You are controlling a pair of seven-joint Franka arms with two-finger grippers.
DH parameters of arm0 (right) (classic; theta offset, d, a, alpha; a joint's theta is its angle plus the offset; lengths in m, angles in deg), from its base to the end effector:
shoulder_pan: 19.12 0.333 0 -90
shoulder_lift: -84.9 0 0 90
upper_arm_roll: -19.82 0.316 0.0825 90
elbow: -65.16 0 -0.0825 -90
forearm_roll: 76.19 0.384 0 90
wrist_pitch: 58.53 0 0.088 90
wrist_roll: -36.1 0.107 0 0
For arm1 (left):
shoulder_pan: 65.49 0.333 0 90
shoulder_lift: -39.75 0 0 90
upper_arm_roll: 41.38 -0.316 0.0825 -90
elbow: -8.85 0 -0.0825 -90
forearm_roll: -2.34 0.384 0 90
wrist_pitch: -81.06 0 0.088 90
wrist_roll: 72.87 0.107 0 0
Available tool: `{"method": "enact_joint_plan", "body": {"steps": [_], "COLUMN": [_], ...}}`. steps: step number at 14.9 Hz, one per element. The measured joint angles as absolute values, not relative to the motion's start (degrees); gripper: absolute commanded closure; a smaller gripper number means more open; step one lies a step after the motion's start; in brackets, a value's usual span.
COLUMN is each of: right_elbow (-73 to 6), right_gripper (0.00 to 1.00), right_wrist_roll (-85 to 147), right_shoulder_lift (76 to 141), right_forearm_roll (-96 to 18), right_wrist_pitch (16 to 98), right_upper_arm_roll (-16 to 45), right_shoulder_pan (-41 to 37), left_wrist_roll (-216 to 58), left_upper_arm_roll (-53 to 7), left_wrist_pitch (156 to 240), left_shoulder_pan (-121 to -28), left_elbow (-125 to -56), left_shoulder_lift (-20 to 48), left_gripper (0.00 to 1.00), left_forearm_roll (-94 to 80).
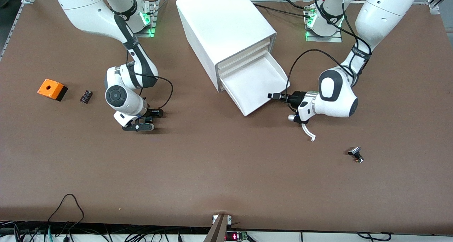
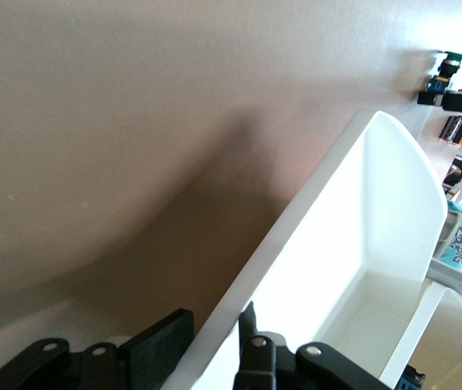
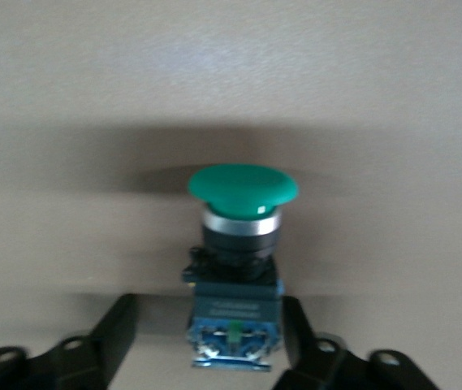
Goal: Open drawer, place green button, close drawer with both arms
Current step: 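Pull the lowest drawer open with the left gripper, then lift the green button with the right gripper while the left gripper withdraws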
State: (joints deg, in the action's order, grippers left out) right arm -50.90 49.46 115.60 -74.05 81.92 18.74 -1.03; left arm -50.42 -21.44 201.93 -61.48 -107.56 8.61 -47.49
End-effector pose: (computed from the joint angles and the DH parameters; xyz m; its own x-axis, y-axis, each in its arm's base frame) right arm 0.5618 0.1719 0.1707 0.9934 0.0347 -0.1094 0.0365 -0.9992 0.0148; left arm 0.5294 -0.1902 0.1787 0.9272 -0.1594 -0.3389 0.1455 -0.6805 0.7182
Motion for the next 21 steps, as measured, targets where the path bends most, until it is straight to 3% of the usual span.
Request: {"method": "enact_joint_plan", "body": {"steps": [5,13,16,18,21], "right_elbow": [-50.71,-45.13,-40.46,-36.96,-32.12], "right_gripper": [0.83,0.86,0.86,0.86,0.86], "right_wrist_roll": [49.48,45.57,37.77,32.7,22.55], "right_shoulder_lift": [115.06,114.19,113.14,112.67,112.4], "right_forearm_roll": [-74.05,-74.12,-74.13,-74.16,-74.31], "right_wrist_pitch": [82.16,79.54,76.75,75.74,74.26], "right_upper_arm_roll": [20.3,20.43,20.68,21.94,23.59], "right_shoulder_pan": [-1.0,-1.0,-1.02,-0.98,0.27], "left_wrist_roll": [-51.18,-51.56,-51.95,-52.19,-54.21], "left_upper_arm_roll": [-22.42,-26.18,-28.21,-29.29,-29.93], "left_wrist_pitch": [203.72,213.44,214.93,212.0,199.39], "left_shoulder_pan": [-60.85,-57.13,-56.15,-55.0,-53.9], "left_elbow": [-106.65,-104.18,-104.01,-103.0,-96.5], "left_shoulder_lift": [8.72,15.5,19.44,23.28,29.95], "left_gripper": [0.0,0.0,0.0,0.0,0.0], "left_forearm_roll": [-47.25,-45.87,-37.78,-28.03,-13.07]}}
